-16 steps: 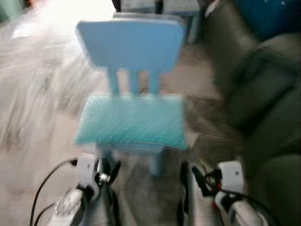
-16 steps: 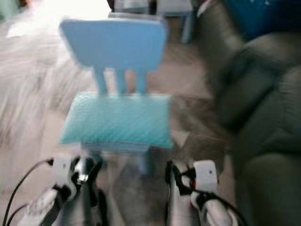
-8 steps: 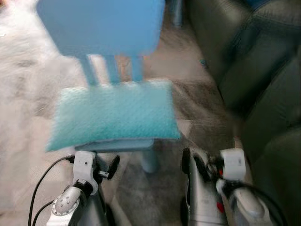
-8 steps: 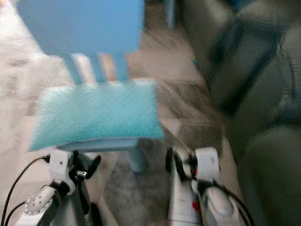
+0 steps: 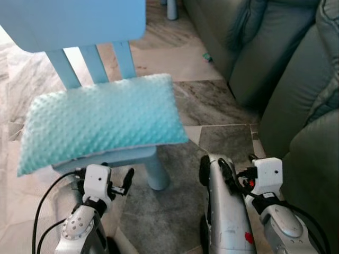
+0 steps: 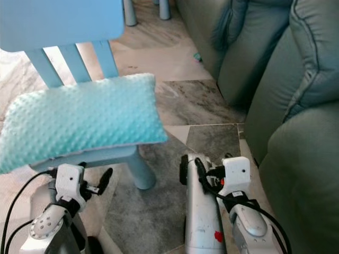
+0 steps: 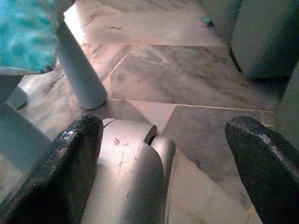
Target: Move the pillow to the sofa
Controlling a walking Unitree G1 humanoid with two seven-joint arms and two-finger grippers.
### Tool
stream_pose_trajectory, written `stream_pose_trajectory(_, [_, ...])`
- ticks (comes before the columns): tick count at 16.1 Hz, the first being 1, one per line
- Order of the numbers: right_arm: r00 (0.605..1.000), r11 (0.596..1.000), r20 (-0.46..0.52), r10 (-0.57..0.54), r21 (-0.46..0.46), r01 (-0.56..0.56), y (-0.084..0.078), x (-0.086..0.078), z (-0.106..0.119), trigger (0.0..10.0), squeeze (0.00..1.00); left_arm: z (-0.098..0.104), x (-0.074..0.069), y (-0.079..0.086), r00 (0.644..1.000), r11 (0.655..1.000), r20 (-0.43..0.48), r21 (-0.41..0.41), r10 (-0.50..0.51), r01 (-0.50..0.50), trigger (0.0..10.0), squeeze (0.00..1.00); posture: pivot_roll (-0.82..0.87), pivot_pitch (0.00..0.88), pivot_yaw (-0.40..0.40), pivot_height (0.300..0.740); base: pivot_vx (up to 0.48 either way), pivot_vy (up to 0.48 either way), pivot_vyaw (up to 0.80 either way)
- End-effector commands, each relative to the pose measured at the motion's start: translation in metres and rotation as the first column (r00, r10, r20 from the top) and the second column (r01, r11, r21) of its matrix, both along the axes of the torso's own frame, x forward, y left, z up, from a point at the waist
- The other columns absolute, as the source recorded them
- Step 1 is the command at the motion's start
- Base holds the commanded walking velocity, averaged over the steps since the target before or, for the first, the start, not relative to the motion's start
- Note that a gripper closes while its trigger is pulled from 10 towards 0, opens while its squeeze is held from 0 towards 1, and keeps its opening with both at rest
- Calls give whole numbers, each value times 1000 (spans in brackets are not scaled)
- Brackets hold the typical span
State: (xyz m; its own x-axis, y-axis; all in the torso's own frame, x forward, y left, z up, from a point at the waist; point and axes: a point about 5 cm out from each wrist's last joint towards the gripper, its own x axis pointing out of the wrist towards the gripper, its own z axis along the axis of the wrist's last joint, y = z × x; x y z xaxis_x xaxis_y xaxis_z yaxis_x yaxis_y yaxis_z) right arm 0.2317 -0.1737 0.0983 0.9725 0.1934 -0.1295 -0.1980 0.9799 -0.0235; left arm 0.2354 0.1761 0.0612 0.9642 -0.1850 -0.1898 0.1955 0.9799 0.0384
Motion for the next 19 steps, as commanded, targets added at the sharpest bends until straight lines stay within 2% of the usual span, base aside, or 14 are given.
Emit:
stream_pose_trajectory(1, [989,1000,-146,-19,-14,18,-3,-10,-27,10000,0,-13,-11,25,992,993,-66,52,106,-103,10000,0,-165,317,3,320,0,0,0])
stream_pose_trajectory(3, [993,1000,-121,-9,-18,7,-3,-9,-22,10000,0,7,-9,22,995,991,28,89,100,-102,10000,0,-159,309,5,320,0,0,0])
stream_pose_trajectory(7, [995,1000,-96,9,-15,-10,-2,-7,-15,10000,0,29,-16,16,991,988,106,116,85,-97,10000,0,-144,300,7,320,0,0,0])
stream_pose_trajectory(10, [997,999,-69,28,-28,-30,-6,-7,-7,10000,0,52,-31,29,976,974,184,171,119,-151,10000,0,-121,292,9,320,0,0,0])
stream_pose_trajectory(12, [999,1000,-48,18,-24,-19,-8,-4,-2,10000,0,70,-29,40,951,958,262,188,165,-219,10000,0,-110,288,10,320,0,0,0])
stream_pose_trajectory(14, [1000,1000,-8,11,-2,-11,-4,5,7,10000,0,91,-12,57,902,928,345,171,259,-331,10000,0,-100,282,10,320,0,0,0])
stream_pose_trajectory(15, [999,1000,25,24,17,-24,3,12,15,10000,0,102,3,72,866,902,378,146,328,-406,10000,0,-100,281,11,320,0,0,0])
stream_pose_trajectory(19, [988,987,141,69,133,-88,27,44,56,10000,0,129,48,130,735,792,394,28,552,-609,10000,0,-111,282,17,320,0,0,0])
